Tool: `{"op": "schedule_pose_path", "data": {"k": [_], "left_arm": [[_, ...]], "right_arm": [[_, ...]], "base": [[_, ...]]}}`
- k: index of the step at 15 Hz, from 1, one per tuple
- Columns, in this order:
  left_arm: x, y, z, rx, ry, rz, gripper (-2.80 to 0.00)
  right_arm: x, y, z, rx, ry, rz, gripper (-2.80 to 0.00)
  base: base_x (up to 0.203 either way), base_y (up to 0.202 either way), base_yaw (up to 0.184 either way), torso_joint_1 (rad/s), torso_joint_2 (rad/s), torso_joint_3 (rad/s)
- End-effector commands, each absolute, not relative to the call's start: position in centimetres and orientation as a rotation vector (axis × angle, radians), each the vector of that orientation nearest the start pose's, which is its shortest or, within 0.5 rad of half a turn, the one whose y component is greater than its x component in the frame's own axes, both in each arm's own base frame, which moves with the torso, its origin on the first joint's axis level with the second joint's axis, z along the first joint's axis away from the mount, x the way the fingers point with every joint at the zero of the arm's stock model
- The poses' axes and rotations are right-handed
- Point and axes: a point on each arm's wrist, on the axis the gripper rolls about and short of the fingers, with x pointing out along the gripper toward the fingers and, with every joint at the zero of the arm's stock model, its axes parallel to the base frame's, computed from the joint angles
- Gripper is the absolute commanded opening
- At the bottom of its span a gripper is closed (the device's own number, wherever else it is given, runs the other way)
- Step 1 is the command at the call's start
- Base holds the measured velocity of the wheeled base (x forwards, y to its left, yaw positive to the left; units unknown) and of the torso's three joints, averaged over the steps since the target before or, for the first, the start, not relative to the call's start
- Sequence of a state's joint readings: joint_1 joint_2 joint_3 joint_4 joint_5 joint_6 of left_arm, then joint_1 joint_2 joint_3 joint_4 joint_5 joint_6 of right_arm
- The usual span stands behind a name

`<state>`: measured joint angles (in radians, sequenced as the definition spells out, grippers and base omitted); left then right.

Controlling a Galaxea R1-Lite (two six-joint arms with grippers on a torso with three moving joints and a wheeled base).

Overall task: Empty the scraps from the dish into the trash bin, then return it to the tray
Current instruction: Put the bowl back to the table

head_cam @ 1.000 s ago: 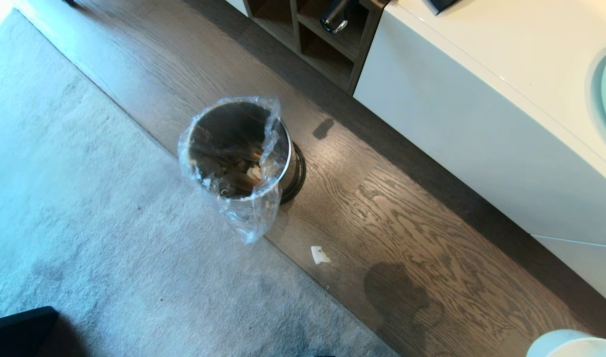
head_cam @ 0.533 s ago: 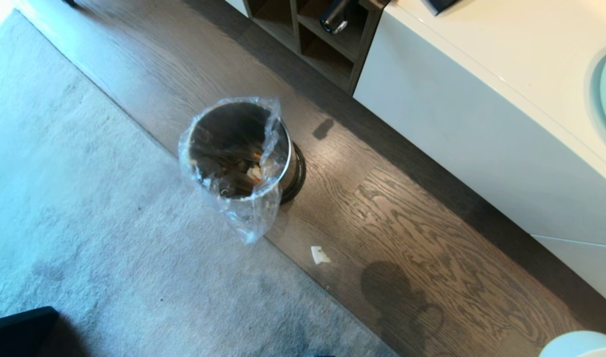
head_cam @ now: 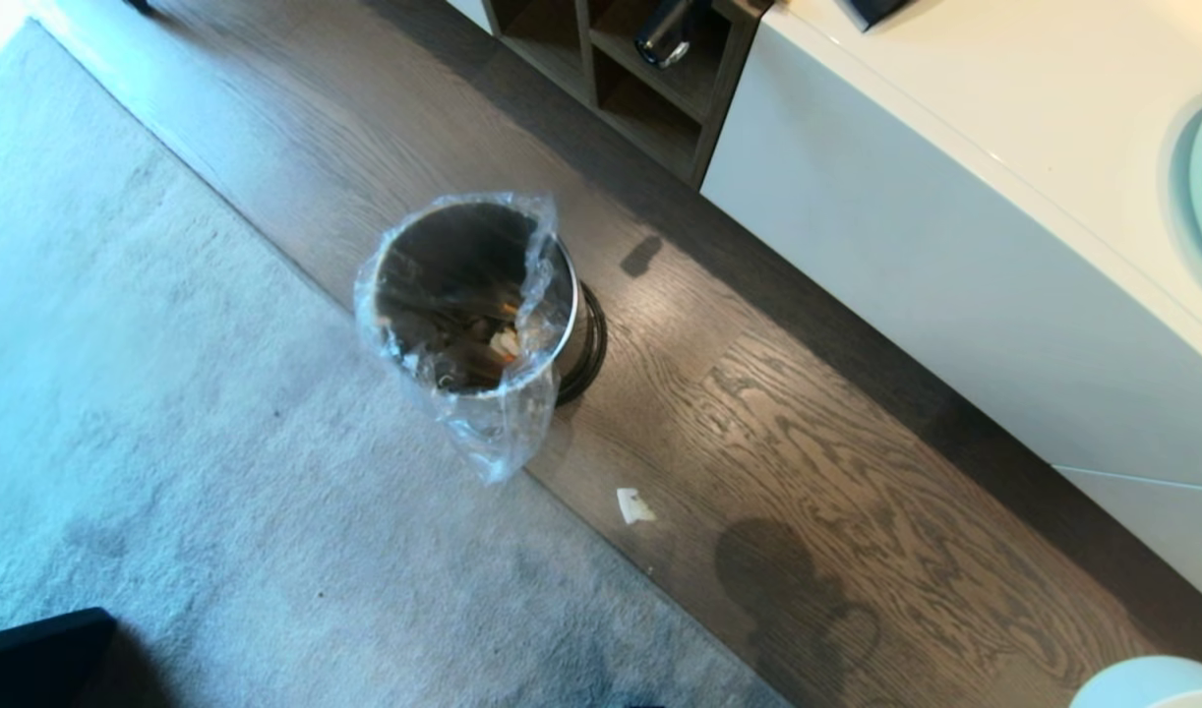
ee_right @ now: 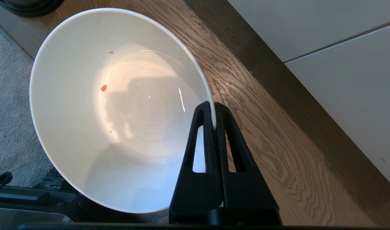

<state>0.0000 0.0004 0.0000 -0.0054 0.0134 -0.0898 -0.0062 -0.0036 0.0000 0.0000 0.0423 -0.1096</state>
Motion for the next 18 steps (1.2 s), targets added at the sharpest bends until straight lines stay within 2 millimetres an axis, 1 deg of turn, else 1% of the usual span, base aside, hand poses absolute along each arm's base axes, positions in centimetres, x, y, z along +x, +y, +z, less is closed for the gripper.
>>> {"op": "schedule_pose_path", "data": {"k": [1, 13, 18], "left_arm": [[-2.28, 0.03, 7.61, -0.091, -0.007, 0.014, -2.80], [-2.28, 0.03, 7.61, -0.092, -0.007, 0.014, -2.80], [-2.28, 0.03, 7.61, -0.094, -0.007, 0.014, -2.80]], "right_arm": [[-2.28, 0.11, 7.55, -0.110, -0.002, 0.037, -2.80], [-2.28, 0.11, 7.55, -0.110, -0.002, 0.037, -2.80], [-2.28, 0.11, 7.55, -0.110, -0.002, 0.037, -2.80]], "base": [[0.000, 0.000, 0.000, 0.000, 0.00, 0.000], [0.000, 0.000, 0.000, 0.000, 0.00, 0.003], [0.000, 0.000, 0.000, 0.002, 0.00, 0.160]]}}
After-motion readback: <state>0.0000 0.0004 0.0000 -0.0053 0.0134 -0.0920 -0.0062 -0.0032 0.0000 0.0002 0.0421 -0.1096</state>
